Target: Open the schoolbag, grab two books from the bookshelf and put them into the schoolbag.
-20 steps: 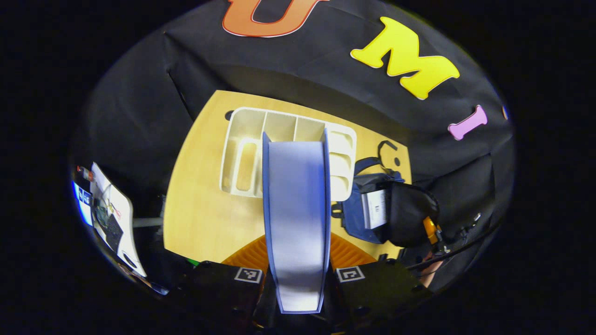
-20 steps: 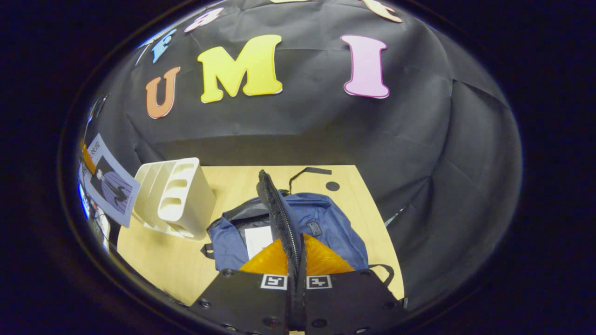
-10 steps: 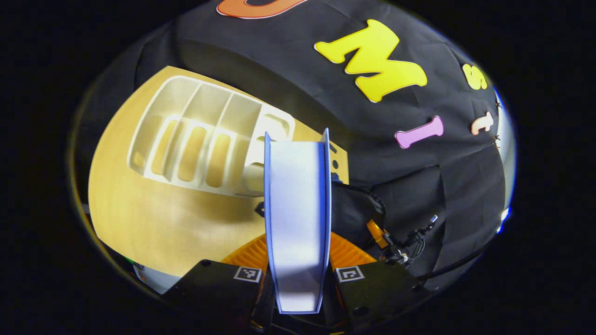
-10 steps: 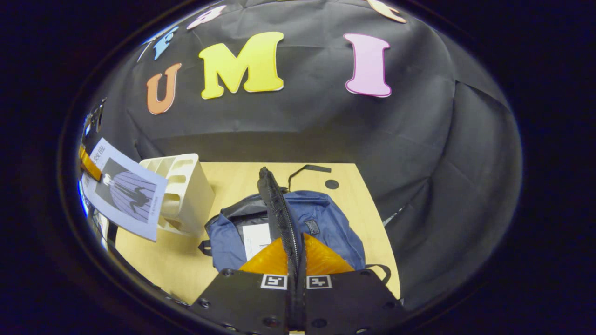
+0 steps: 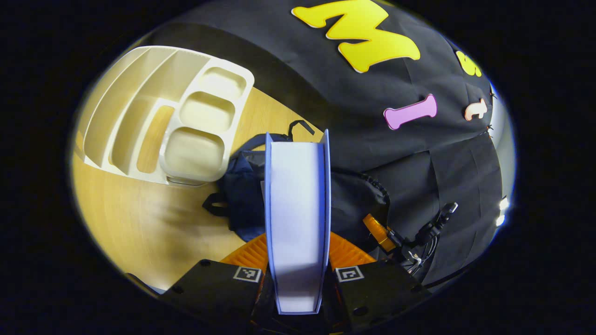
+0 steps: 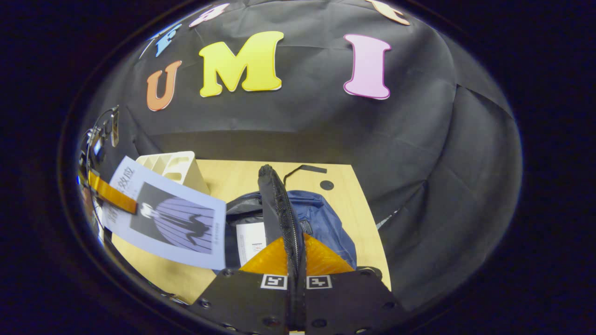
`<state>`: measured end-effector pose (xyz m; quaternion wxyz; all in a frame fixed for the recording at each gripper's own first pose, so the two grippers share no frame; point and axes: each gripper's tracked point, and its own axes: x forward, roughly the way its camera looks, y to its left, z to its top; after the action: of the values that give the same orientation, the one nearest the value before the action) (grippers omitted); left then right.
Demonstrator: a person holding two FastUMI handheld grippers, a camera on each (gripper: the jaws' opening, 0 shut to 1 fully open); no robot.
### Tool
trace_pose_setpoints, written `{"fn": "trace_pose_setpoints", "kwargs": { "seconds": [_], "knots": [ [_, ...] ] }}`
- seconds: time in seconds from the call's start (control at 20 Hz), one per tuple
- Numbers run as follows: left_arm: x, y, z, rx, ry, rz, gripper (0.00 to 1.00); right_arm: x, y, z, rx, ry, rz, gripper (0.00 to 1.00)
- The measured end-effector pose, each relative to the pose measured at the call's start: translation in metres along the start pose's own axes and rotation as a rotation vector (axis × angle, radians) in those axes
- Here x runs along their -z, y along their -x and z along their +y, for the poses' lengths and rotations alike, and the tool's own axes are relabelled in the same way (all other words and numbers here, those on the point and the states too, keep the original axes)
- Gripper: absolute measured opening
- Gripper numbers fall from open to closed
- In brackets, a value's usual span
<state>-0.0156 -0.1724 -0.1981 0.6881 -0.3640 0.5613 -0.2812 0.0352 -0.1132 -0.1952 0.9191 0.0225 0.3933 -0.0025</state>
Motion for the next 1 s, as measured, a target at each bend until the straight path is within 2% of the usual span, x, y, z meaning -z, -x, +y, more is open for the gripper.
{"fn": "trace_pose_setpoints", "kwargs": {
  "seconds": [0.3,0.5,0.75,0.85,0.9,1.0],
  "knots": [
    [0.010,-0.065,0.007,0.008,0.032,0.000,0.44,-0.002,-0.003,-0.004,-0.011,-0.007,0.011,0.00],
    [0.011,-0.091,0.003,0.063,0.106,-0.018,0.43,-0.009,-0.001,-0.007,-0.022,-0.010,0.014,0.00],
    [0.016,-0.112,-0.002,0.113,0.124,-0.043,0.44,-0.018,0.003,-0.011,-0.031,-0.007,0.018,0.00],
    [0.017,-0.123,-0.009,0.138,0.102,-0.045,0.44,-0.024,0.006,-0.007,-0.033,0.006,0.013,0.00],
    [0.016,-0.129,-0.012,0.150,0.099,-0.048,0.43,-0.027,0.006,-0.005,-0.033,0.012,0.008,0.03],
    [0.012,-0.143,-0.019,0.175,0.124,-0.044,0.41,-0.030,0.010,0.000,-0.040,0.026,0.001,0.00]
  ]
}}
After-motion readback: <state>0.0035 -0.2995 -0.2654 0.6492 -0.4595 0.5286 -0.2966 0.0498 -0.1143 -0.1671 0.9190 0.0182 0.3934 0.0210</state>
